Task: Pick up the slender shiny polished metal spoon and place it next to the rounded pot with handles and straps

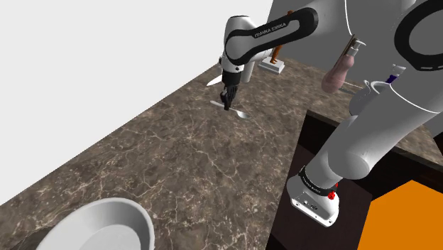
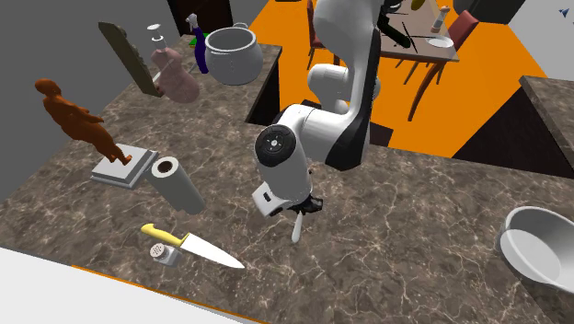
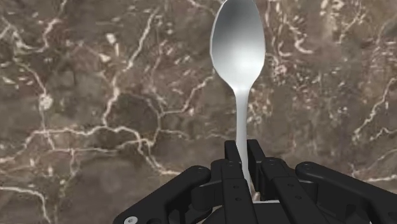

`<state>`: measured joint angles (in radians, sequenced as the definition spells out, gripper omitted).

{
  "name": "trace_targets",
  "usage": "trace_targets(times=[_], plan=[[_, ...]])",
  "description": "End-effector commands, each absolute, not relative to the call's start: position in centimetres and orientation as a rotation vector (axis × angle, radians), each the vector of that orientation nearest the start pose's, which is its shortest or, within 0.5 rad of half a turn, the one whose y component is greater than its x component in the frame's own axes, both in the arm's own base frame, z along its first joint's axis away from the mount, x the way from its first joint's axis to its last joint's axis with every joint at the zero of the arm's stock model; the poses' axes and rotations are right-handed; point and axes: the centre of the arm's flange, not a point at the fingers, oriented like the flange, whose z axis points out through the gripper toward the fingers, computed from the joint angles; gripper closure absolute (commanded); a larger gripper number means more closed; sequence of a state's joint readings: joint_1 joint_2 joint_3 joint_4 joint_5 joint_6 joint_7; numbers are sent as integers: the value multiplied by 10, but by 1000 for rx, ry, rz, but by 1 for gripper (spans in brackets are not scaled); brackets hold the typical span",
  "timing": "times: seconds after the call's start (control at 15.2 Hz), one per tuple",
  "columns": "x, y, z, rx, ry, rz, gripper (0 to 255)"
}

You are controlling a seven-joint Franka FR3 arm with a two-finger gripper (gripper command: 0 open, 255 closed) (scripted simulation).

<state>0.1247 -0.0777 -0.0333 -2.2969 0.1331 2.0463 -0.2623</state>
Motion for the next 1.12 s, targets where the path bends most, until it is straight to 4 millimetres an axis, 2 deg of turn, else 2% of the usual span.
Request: trace_targets(times=[0.0,1.06], plan=[[479,52,378,-2972,-423,245,255],[479,52,463,-2972,-423,245,255]])
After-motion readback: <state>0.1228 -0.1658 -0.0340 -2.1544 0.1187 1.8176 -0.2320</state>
